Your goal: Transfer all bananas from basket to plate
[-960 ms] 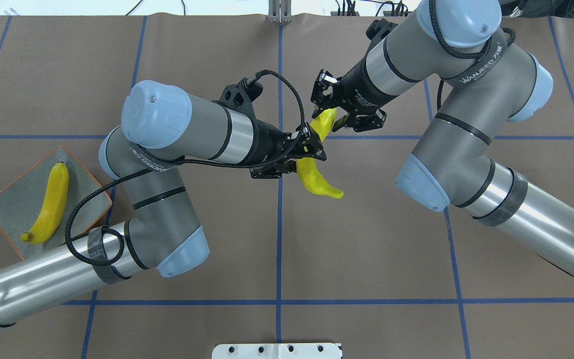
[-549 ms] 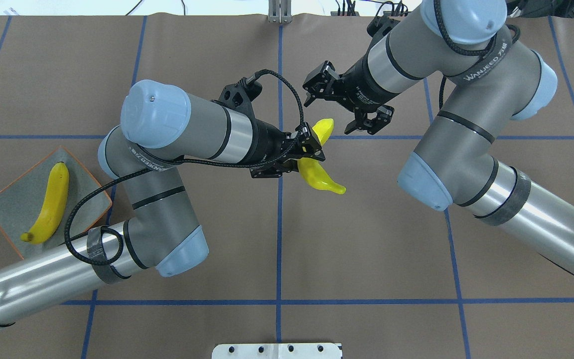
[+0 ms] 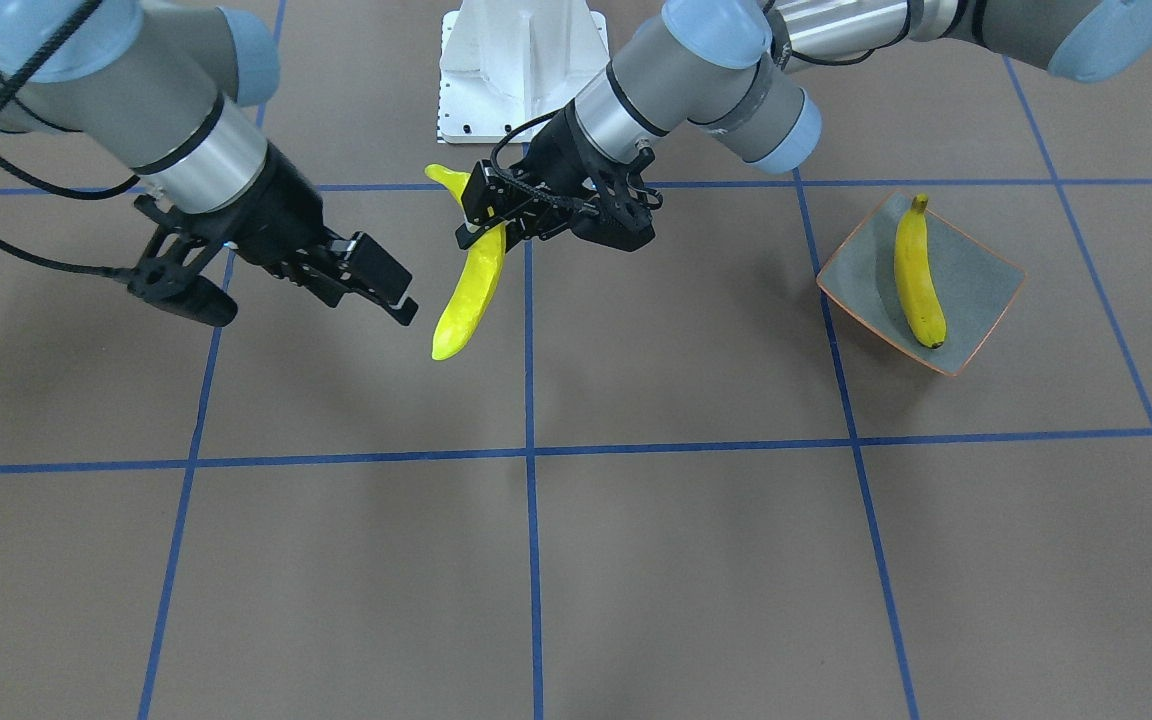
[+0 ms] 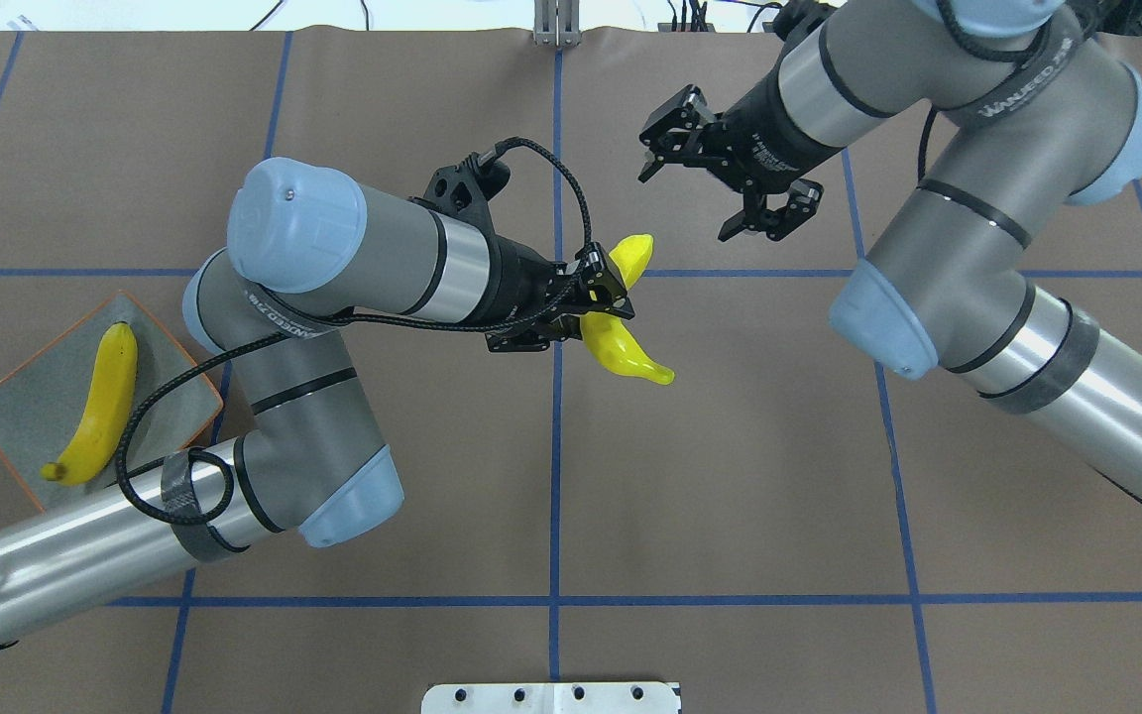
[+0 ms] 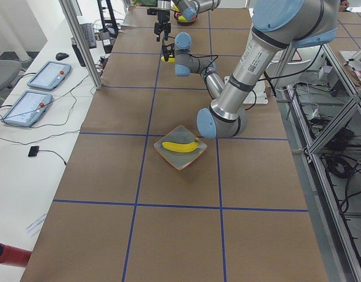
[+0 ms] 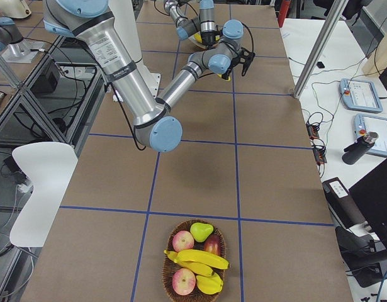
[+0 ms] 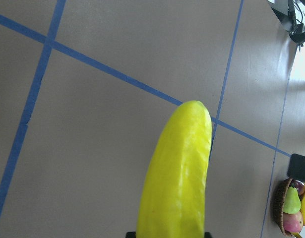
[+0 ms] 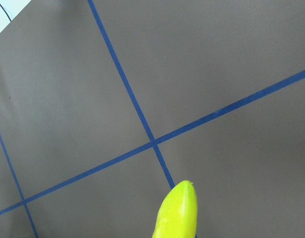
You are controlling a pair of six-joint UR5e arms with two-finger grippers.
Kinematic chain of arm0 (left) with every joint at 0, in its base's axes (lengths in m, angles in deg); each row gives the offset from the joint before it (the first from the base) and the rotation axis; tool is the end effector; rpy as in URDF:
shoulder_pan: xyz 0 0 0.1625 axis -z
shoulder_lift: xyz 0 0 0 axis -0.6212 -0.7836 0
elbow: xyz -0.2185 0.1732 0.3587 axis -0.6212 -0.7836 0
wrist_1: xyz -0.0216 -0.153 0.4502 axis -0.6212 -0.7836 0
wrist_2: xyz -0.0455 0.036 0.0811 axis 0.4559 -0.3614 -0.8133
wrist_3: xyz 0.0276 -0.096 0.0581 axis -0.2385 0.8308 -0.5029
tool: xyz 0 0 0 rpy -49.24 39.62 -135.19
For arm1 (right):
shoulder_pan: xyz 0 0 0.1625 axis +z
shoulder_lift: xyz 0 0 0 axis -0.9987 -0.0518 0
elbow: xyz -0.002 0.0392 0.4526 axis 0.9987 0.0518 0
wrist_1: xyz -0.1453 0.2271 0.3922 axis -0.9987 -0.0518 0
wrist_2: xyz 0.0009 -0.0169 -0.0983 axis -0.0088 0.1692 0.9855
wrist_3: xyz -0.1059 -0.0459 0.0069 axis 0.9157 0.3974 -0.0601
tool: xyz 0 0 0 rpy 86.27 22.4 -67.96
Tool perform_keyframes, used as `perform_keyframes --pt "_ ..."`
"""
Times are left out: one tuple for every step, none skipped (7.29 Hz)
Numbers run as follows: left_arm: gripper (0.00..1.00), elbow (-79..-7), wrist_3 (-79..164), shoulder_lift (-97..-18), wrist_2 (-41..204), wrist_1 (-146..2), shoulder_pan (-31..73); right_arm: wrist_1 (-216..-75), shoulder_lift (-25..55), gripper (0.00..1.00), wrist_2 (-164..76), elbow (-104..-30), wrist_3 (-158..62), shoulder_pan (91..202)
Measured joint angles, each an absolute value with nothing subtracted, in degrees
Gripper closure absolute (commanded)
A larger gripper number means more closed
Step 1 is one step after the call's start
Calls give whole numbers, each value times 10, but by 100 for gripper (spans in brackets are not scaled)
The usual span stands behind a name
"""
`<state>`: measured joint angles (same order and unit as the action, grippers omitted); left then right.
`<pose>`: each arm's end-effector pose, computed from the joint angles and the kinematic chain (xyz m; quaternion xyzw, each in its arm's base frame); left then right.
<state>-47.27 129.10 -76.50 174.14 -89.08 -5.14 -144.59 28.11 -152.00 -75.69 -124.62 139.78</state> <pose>0.5587 -0.4691 0.1076 -0.0214 0.6913 -0.1340 0.7097 -0.3776 -0.5907 0.1814 -0.0846 -0.5468 0.2280 0.8012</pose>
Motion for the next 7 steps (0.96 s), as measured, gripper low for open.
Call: perform_keyframes --pt "100 -507 1294 -727 1742 -891 -44 -1447 266 0 -1529 -756 -1238 1416" --pt "100 -551 1301 -673 1741 -892 -38 -1447 255 0 -1529 -755 -1226 1425" --pt "100 -597 1324 -613 1737 -892 -29 -1447 246 0 -1524 -754 -1215 1429" --pt "100 -638 1358 -556 1726 -892 -16 -1447 242 0 -1518 -753 -1209 1431" --pt "100 -675 1387 -497 1702 -894 -8 -1447 240 0 -1512 -753 -1207 1431" --pt "100 -699 1415 -438 1673 -909 -5 -1447 240 0 -1508 -752 -1206 1431" --pt "100 -705 1437 -384 1653 -945 -4 -1447 239 0 -1506 -751 -1205 1431"
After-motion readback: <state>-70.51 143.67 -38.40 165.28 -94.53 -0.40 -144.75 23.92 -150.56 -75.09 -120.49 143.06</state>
